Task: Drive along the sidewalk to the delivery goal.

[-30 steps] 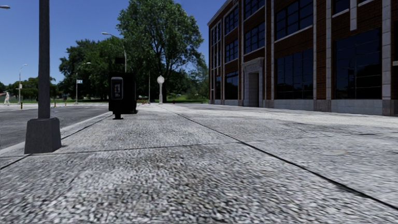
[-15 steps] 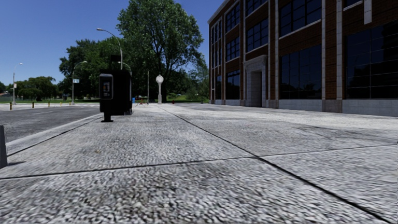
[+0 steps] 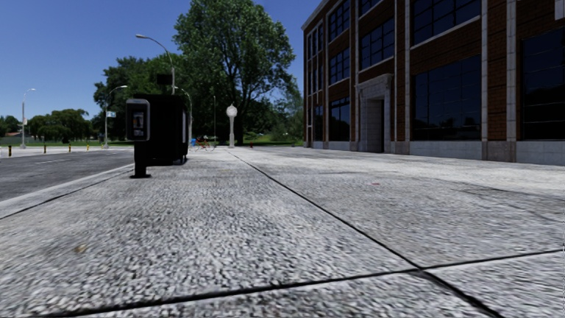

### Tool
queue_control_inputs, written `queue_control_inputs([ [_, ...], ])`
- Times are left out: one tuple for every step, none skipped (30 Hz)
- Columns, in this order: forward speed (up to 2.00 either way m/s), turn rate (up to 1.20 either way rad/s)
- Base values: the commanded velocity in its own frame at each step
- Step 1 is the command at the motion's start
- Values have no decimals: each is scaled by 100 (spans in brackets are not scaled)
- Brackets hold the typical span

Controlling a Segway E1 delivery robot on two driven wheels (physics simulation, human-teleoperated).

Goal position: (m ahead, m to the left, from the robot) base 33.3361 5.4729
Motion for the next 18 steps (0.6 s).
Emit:
queue_control_inputs([
  [200,18],
  [200,24],
  [200,26],
  [200,26],
  [200,27],
  [200,27],
  [200,27],
  [200,27],
  [200,27],
  [200,26],
  [200,26],
  [200,24],
  [200,24],
  [200,23],
  [200,19],
  [200,0],
  [200,0],
  [200,0],
])
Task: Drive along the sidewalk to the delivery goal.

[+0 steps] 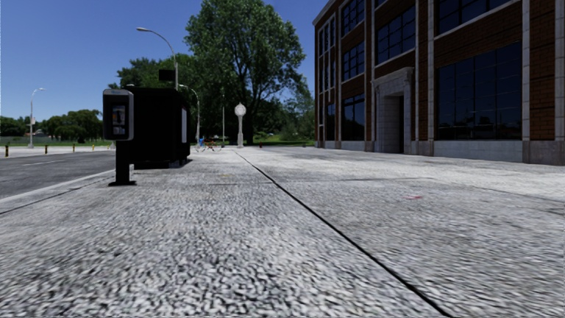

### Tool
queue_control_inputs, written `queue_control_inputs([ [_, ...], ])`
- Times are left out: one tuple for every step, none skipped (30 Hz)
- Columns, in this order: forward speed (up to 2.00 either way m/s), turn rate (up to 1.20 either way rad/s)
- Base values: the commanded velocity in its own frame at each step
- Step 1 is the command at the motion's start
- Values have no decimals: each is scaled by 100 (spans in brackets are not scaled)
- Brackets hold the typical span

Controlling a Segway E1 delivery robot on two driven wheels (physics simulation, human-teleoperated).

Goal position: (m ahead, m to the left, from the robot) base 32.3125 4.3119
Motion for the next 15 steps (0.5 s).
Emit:
queue_control_inputs([
  [200,0],
  [200,0],
  [200,0],
  [200,0],
  [200,0],
  [200,0],
  [200,0],
  [200,0],
  [200,0],
  [200,0],
  [200,0],
  [200,0],
  [200,0],
  [200,0],
  [200,0],
])
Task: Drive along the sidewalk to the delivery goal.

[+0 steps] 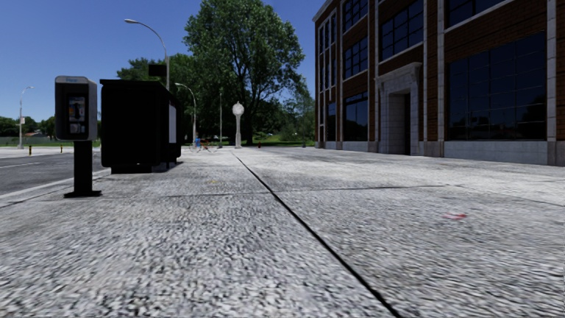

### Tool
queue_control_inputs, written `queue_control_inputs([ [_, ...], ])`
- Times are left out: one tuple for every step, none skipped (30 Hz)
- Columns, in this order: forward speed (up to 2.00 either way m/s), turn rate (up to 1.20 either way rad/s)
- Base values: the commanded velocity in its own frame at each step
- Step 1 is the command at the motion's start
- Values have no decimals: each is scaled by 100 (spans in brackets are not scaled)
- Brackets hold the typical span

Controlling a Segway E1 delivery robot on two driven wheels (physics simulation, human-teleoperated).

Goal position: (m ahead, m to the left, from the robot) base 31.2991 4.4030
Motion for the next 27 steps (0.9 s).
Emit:
queue_control_inputs([
  [200,0],
  [200,0],
  [200,0],
  [200,0],
  [200,0],
  [200,0],
  [200,0],
  [200,0],
  [200,0],
  [200,0],
  [200,0],
  [200,0],
  [200,0],
  [200,0],
  [200,0],
  [200,0],
  [200,0],
  [200,0],
  [200,0],
  [200,0],
  [200,0],
  [200,0],
  [200,0],
  [200,0],
  [200,0],
  [200,0],
  [200,0],
])
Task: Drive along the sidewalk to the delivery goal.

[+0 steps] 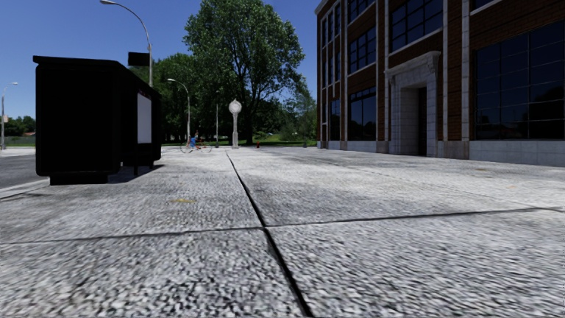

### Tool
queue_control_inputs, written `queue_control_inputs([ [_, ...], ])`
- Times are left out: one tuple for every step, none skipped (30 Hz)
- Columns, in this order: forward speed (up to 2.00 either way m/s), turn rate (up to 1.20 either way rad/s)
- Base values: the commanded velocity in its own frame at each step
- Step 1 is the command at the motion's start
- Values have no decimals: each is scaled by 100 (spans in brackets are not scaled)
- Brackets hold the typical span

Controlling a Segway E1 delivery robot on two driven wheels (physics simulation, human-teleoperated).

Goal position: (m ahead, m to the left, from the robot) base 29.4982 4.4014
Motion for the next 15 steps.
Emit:
queue_control_inputs([
  [200,0],
  [200,0],
  [200,0],
  [200,0],
  [200,0],
  [200,0],
  [200,0],
  [200,0],
  [200,0],
  [200,0],
  [200,0],
  [200,0],
  [200,0],
  [200,0],
  [200,0],
])
